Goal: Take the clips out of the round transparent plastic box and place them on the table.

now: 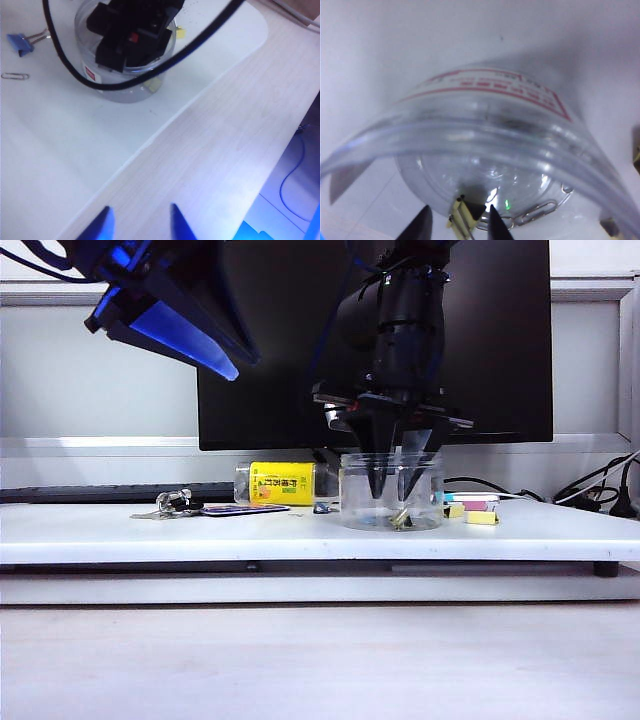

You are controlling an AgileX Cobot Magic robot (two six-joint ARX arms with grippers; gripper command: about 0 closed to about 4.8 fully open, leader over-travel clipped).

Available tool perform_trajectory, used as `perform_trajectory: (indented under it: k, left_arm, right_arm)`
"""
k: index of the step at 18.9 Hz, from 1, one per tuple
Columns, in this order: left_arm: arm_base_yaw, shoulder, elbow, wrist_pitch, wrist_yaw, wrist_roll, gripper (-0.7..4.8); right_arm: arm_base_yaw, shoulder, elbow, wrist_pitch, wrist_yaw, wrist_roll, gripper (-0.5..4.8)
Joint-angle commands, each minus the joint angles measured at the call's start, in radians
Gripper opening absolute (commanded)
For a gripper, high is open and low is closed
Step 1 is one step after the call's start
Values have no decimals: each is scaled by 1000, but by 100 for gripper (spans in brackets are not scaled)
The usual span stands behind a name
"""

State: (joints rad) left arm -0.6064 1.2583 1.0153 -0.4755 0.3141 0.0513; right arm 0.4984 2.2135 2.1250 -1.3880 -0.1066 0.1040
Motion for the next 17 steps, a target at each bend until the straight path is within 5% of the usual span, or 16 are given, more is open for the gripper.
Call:
perform_trajectory:
  k: [1, 17]
  left_arm:
    - [-1, -1, 2, 4, 4, 1, 156]
    - [-1, -1, 2, -2, 1, 20, 157]
  right_arm:
    - [-1, -6, -1, 1, 4, 0, 148]
    - [0, -5, -81, 0, 63, -32, 147]
